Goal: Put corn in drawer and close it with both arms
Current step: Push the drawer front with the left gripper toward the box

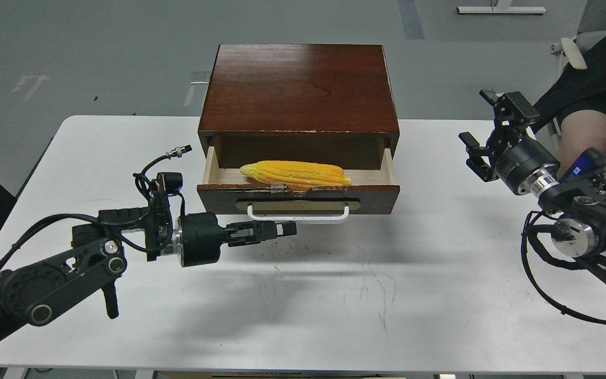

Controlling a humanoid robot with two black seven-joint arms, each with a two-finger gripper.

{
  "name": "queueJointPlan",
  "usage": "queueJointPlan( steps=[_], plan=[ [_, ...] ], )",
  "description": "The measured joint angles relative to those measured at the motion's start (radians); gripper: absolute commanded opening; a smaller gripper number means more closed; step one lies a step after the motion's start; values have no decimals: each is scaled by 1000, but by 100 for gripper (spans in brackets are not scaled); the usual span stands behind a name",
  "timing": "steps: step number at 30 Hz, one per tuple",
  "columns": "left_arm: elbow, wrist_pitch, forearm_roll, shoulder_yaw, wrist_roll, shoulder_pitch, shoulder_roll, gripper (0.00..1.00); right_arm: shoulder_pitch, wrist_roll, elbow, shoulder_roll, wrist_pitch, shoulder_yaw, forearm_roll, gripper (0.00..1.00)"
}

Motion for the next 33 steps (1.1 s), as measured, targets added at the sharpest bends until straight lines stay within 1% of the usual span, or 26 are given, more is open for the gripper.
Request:
queueJointPlan(
  steps=[10, 20, 33],
  plan=[
    [11, 1, -18, -9, -1, 0, -2, 0, 0, 0, -1, -1, 0, 0, 0, 100],
    [74, 39, -61, -11, 2, -2, -12, 0, -7, 0, 0, -3, 0, 1, 0, 100],
    [105, 40, -67, -41, 2, -9, -17, 0, -8, 0, 0, -3, 0, 2, 0, 100]
  ],
)
